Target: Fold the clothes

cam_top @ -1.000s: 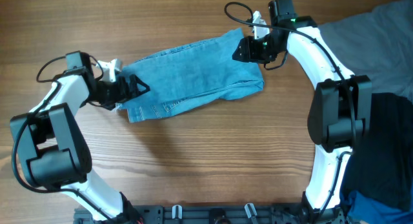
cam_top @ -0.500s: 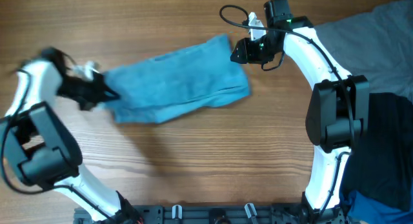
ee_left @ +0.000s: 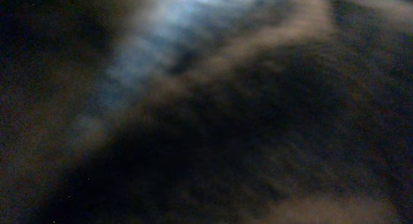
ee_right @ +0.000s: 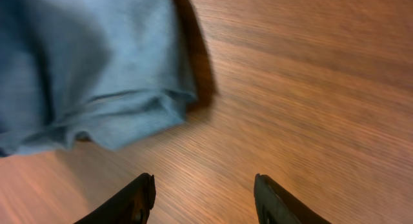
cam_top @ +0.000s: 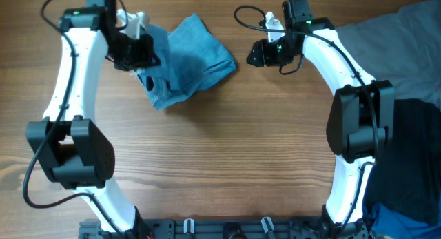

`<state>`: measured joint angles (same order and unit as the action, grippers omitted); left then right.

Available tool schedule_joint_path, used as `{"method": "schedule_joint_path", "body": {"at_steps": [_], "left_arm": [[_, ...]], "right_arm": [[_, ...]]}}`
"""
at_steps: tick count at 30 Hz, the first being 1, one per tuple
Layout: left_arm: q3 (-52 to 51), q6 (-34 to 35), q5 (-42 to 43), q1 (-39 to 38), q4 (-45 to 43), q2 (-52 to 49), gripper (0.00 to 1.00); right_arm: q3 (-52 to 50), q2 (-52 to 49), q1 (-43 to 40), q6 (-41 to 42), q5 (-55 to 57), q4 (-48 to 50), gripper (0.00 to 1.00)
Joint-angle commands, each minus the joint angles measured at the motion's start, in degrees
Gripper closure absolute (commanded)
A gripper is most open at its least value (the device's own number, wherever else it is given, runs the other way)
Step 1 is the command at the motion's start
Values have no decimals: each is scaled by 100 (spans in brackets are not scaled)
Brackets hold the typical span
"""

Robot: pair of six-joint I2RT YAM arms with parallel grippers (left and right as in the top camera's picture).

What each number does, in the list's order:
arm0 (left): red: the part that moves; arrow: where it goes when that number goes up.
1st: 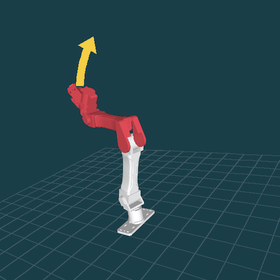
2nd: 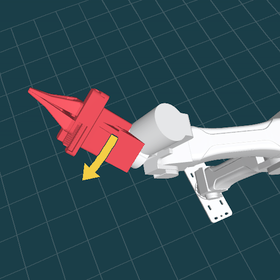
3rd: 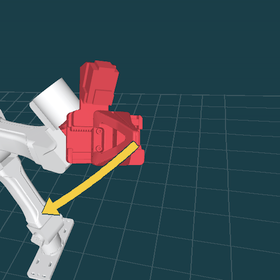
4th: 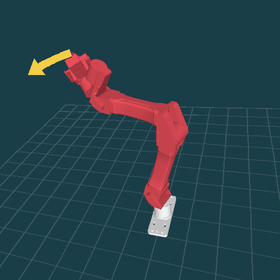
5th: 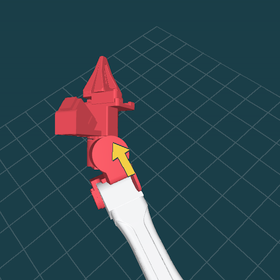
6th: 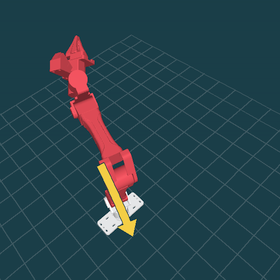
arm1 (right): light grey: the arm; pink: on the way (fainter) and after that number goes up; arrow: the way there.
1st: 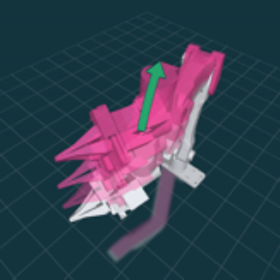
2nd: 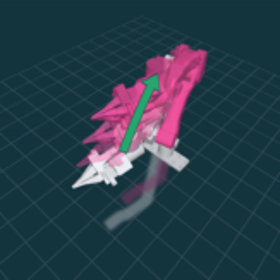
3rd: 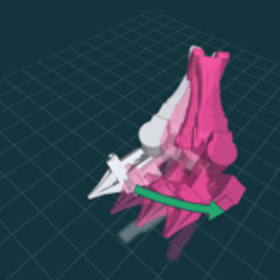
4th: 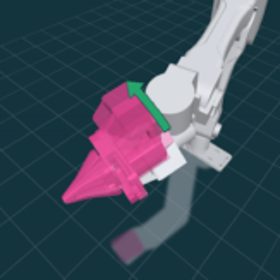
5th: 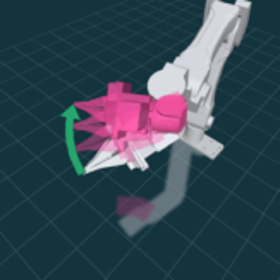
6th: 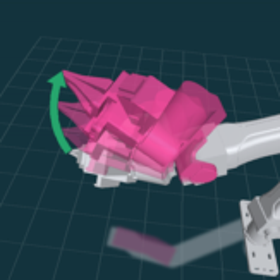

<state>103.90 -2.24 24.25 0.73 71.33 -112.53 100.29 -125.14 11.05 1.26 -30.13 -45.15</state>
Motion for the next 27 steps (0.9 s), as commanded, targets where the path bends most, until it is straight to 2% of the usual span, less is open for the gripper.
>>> {"method": "schedule_joint_path", "body": {"at_steps": [1, 3, 5, 6, 7, 11, 12, 13, 14, 15, 17, 19, 23, 24, 25, 27], "left_arm": [[33, 291, -658, 118, 741, 28, 96], [33, 284, -715, 354, 1502, 116, 96], [33, 271, -1003, 584, 1967, 190, 96], [33, 271, -1154, 654, 2085, 210, 96], [33, 273, -1388, 763, 2223, 234, 96], [33, 299, -1641, 1233, 2361, 240, 95], [33, 321, -1639, 1309, 2365, 240, 70], [33, 319, -1639, 1388, 2391, 240, 29], [33, 315, -1639, 1464, 2437, 240, 15], [33, 310, -1644, 1513, 2479, 240, 0], [33, 269, -1644, 1694, 2522, 243, 0], [33, 269, -1641, 1843, 2522, 275, 0], [31, 247, -1484, 2068, 2507, 313, 0], [26, 247, -1309, 2065, 2457, 313, 0], [24, 249, -1038, 2059, 2380, 313, 0], [-63, 247, -632, 2050, 2122, 313, 0]], "right_arm": [[20, 0, 48, -256, -1305, 393, 55], [20, 0, 289, -173, -1617, 796, 68], [17, -20, 686, -81, -1145, 1075, 73], [17, -57, 841, -81, -737, 1169, 73], [17, -151, 1093, -79, -149, 1322, 63], [17, -820, 1637, 101, 404, 1670, 62], [20, -946, 1641, 487, 586, 1541, 66], [17, -1058, 1624, 1045, 992, 1222, 72], [17, -1106, 1567, 1628, 1416, 782, 76], [20, -1106, 1523, 1845, 1655, 466, 77], [20, -1049, 1360, 2874, 2809, -654, 83], [20, -1016, 1130, 2979, 3108, -1145, 85], [22, -863, 697, 3108, 2968, -1486, 84], [26, -756, 625, 2889, 2824, -1403, 81], [26, -566, 573, 2264, 2490, -1204, 77], [26, -57, 608, 496, 1176, -789, 66]]}}
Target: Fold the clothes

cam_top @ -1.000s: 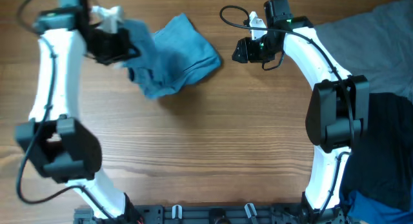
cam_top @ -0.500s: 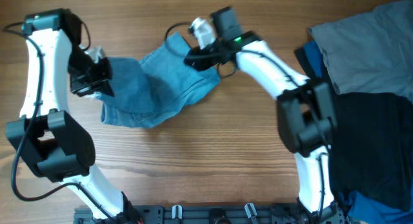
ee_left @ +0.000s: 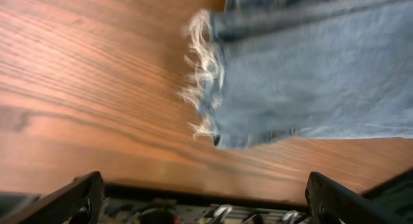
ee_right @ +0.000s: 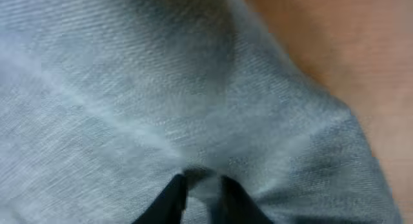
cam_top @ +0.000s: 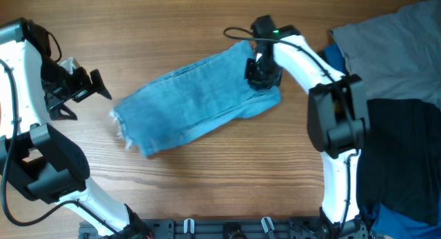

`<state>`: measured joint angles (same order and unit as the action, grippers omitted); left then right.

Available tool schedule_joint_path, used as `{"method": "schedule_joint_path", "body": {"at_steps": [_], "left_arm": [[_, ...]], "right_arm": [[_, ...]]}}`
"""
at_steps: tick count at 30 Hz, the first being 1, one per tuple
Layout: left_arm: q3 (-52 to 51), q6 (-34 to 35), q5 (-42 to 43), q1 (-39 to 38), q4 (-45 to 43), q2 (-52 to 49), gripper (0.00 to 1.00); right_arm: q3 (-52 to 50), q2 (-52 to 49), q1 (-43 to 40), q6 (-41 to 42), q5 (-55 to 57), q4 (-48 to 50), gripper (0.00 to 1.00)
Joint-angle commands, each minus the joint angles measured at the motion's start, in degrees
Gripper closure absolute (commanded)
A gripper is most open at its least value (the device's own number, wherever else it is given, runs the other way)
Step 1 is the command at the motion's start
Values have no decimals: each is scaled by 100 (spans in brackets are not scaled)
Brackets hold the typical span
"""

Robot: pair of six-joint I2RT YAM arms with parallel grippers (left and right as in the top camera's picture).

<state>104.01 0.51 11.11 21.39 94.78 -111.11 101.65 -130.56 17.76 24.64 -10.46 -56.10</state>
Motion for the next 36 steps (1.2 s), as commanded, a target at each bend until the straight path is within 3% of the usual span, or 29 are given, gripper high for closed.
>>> {"method": "schedule_joint_path", "body": {"at_steps": [1, 3, 5, 11, 14, 23, 24, 26, 28, 29, 31, 33, 36], "left_arm": [[-142, -28, 778, -15, -358, 170, 0], [-317, -28, 970, -17, -629, 170, 0], [-796, -188, 1534, -20, -1137, 170, 0], [-2933, -350, 2175, -197, -2422, 170, 0], [-3681, -345, 2223, -234, -3104, 170, 0], [-5268, -328, 3084, -741, -5390, 168, 0], [-5346, -328, 3084, -841, -5517, 162, 4], [-5394, -323, 3086, -1003, -5608, 162, 28], [-5342, -302, 3084, -994, -5320, 166, 73], [-5248, -304, 3082, -883, -4979, 173, 86], [-4918, -308, 3021, -584, -4151, 173, 96], [-4065, -496, 2710, -107, -2712, 232, 96], [-2955, -1058, 2632, 116, -1427, 356, 96]], "right_arm": [[-109, 726, 7, -2555, -1508, 407, 60], [-109, 984, 149, -3014, -2153, 483, 58], [-111, 1108, 514, -3045, -2258, 662, 62], [-199, 142, 1276, -2413, -2232, 885, 71], [-199, -391, 1353, -1967, -2087, 940, 74], [-199, -870, 1486, -2122, -2304, 916, 80], [-199, -870, 1486, -2118, -2304, 922, 80], [-199, -870, 1486, -2120, -2304, 925, 80], [-197, -870, 1486, -2122, -2304, 887, 80], [-197, -861, 1486, -2120, -2304, 844, 80], [-173, -791, 1480, -2124, -2304, 702, 80], [-52, -601, 1438, -2170, -2302, 402, 80], [15, -280, 1360, -2208, -2304, 247, 80]]}}
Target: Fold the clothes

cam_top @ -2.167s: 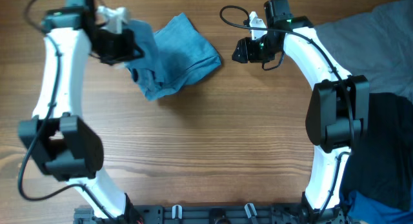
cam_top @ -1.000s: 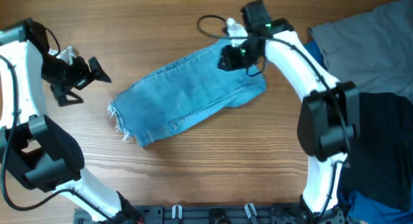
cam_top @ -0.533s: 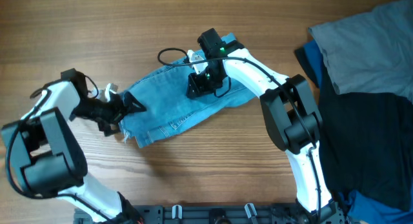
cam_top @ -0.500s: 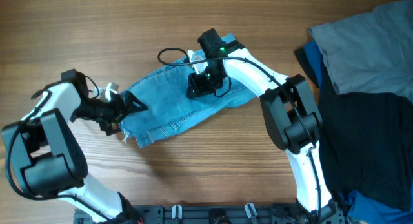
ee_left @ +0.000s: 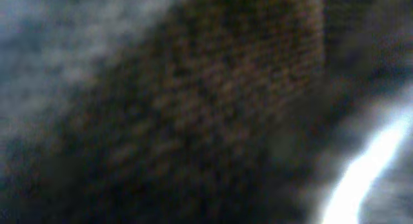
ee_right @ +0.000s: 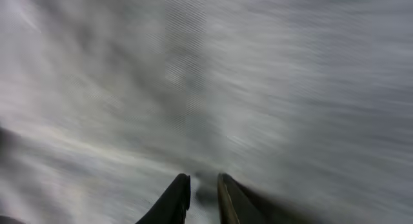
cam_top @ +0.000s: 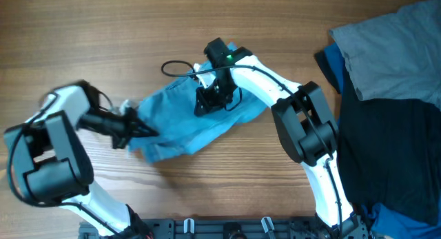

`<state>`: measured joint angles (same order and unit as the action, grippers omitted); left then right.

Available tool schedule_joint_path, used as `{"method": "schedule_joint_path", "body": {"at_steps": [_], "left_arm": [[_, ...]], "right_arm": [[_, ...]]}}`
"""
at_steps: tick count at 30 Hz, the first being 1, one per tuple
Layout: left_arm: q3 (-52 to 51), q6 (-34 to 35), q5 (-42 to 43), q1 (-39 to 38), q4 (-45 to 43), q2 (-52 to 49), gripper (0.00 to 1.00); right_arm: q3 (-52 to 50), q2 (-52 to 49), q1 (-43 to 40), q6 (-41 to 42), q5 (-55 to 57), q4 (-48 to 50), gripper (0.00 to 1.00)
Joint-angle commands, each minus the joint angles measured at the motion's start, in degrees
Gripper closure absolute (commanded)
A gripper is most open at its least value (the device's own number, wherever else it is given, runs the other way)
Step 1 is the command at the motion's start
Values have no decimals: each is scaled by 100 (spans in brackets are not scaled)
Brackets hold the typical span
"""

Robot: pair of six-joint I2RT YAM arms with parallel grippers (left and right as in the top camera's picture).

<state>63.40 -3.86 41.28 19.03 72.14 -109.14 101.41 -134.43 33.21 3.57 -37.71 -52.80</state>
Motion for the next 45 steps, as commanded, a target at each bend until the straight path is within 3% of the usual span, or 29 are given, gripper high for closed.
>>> {"method": "schedule_joint_path", "body": {"at_steps": [1, 5, 9, 12, 16, 19, 21, 27, 32, 37, 40, 45], "left_arm": [[1698, -778, -431, 361, 1320, 225, 96], [2868, -767, -756, -15, 1731, 415, 91], [3001, -485, -1104, -431, 1733, 415, 88], [3016, -393, -1255, -455, 1923, 415, 89], [3016, -317, -1617, -544, 1921, 415, 86], [3016, -315, -1947, -579, 1991, 415, 79], [3016, -269, -1912, -584, 1996, 415, 82], [3016, -162, -1840, -798, 2009, 415, 84], [3069, -118, -1840, -791, 2133, 415, 91], [3528, -125, -1941, -789, 2444, 415, 92], [3847, -120, -1947, -793, 2439, 415, 89], [3862, -127, -2061, -807, 2367, 415, 87]], "right_arm": [[39, 249, -219, -103, 424, -66, 80], [35, 350, -273, -11, 640, 24, 80], [33, 350, -391, 957, 1993, 37, 80], [31, 350, -461, 977, 2159, 136, 81], [15, 264, -435, 284, 1134, 160, 81], [17, 354, -437, -870, -968, 645, 77], [17, 361, -376, -870, -1943, 1104, 83], [15, 116, 605, -350, -815, 1558, 87], [17, -369, 1526, -385, -1084, 1746, 88], [195, 201, 1036, -278, -1073, 1722, 83], [201, 667, 422, 234, -533, 1609, 83], [61, 704, -496, 249, -52, 378, 83]]}}
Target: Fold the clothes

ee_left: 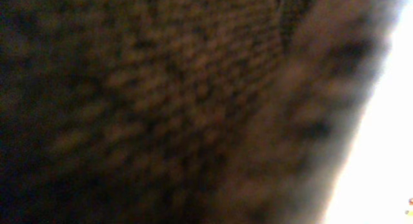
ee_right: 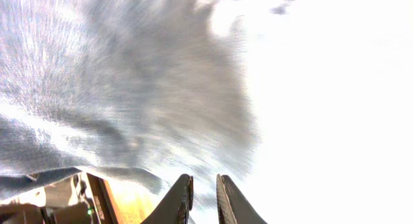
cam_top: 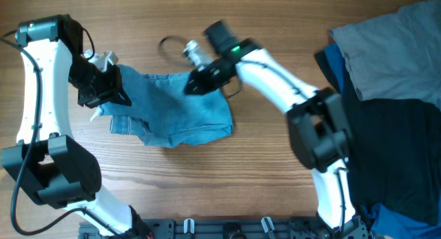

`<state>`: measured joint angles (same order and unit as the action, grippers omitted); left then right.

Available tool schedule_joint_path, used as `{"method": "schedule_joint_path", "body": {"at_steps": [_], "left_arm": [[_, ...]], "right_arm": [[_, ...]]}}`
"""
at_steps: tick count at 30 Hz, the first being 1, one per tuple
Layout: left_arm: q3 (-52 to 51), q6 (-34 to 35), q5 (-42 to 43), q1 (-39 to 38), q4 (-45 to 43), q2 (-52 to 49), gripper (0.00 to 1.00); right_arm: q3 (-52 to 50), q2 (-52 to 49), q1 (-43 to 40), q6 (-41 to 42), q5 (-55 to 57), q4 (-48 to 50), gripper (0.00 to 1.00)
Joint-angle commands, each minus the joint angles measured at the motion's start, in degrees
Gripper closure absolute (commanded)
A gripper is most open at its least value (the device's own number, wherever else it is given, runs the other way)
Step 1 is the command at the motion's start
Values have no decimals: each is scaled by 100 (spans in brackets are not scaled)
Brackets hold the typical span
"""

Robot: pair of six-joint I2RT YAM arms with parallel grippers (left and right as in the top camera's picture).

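Observation:
A blue denim garment (cam_top: pixel 179 115) with a frayed hem lies partly folded on the middle of the wooden table. Its upper edge is stretched between my two grippers. My left gripper (cam_top: pixel 109 84) is at its upper left corner, shut on the cloth. Dark blurred fabric (ee_left: pixel 161 108) fills the left wrist view and hides the fingers. My right gripper (cam_top: pixel 195 80) is at the upper right corner. In the right wrist view the right gripper (ee_right: pixel 202 195) is shut on the denim (ee_right: pixel 129 88), which hangs above it.
A pile of clothes lies at the right edge: a grey garment (cam_top: pixel 393 46), a black one (cam_top: pixel 403 149) and a blue one (cam_top: pixel 331 60) under them. A black cable (cam_top: pixel 172 45) loops behind the denim. Bare table (cam_top: pixel 227 191) shows in front.
My left gripper has moved from the denim's lower left end up to its upper left corner. The right gripper has shifted slightly left and back. The denim now hangs wider between them.
First the denim was bunched at the back left with my left gripper at it and the right one open beside it. Then it lay stretched across the table, the left gripper open, the right shut on its right end. Then both were on it, and now they hold its upper edge.

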<state>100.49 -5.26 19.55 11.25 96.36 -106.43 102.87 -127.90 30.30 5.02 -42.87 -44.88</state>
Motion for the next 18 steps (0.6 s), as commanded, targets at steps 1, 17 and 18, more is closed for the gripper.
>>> {"method": "schedule_joint_path", "body": {"at_steps": [1, 17, 18], "left_arm": [[153, 13, 114, -28, -98, 144, 87], [-251, 647, 114, -1969, -1941, 120, 69], [-382, 673, 111, -2059, -2124, 76, 65]], "right_arm": [[-175, 48, -282, 90, 625, -529, 83], [-2253, -59, -361, 863, 1329, 1296, 83], [-2251, -57, -361, 868, 1322, 1287, 80]]}}
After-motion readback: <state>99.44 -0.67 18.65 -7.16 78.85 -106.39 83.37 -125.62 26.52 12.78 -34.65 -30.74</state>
